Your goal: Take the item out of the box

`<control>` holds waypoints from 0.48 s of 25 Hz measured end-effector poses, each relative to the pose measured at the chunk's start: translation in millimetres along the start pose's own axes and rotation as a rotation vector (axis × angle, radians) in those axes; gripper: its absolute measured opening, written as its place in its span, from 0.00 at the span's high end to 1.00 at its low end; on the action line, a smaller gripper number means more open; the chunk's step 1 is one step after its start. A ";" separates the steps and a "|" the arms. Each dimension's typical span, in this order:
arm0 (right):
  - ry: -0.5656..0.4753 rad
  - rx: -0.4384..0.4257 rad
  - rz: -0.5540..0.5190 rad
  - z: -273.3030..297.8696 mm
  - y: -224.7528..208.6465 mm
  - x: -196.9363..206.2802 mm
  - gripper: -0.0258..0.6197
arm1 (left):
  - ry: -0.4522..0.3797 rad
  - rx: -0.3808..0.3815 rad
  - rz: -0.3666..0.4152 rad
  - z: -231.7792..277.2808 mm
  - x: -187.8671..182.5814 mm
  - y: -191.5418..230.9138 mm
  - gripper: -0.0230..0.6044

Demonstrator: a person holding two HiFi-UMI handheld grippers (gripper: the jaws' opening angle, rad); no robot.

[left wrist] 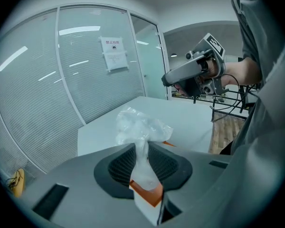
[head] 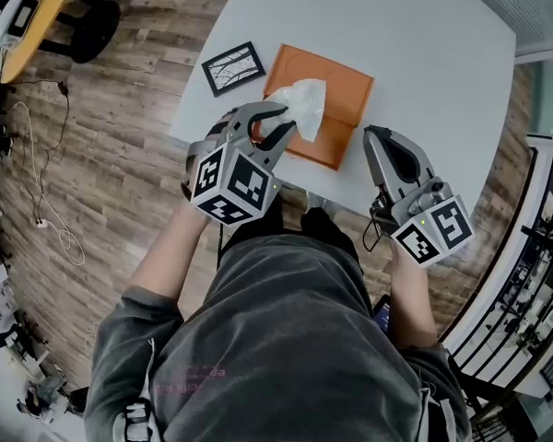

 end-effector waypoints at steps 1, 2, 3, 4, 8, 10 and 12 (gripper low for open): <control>-0.003 0.000 -0.004 -0.7 0.5 -2.1 0.96 | -0.009 -0.008 -0.004 -2.8 -2.3 1.5 0.80; -0.006 0.000 -0.008 -1.0 1.1 -4.5 0.96 | -0.017 -0.017 -0.006 -5.7 -4.5 3.4 0.80; -0.009 -0.001 -0.013 -1.1 1.9 -6.9 0.96 | -0.025 -0.026 -0.006 -8.5 -6.5 5.3 0.80; -0.011 -0.002 -0.018 -1.0 2.7 -9.0 0.96 | -0.033 -0.036 -0.007 -11.2 -8.2 7.1 0.80; -0.018 -0.004 -0.046 -0.9 12.1 -11.8 0.96 | -0.080 -0.070 -0.028 -25.9 -10.3 10.7 0.80; -0.023 -0.006 -0.062 -1.0 20.5 -13.3 0.96 | -0.111 -0.084 -0.045 -35.7 -11.2 11.6 0.80; -0.027 -0.009 -0.075 -2.5 24.7 -18.7 0.96 | -0.141 -0.097 -0.061 -42.8 -17.6 13.5 0.80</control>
Point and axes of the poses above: the fingertips, and each gripper's own axes: z forward along the fingers, y to its left, x out of its underside, the point moved 2 cm from there along -z, backward along the fingers, and after that the axes turned 1 degree about -y, right-handed, at the moved point
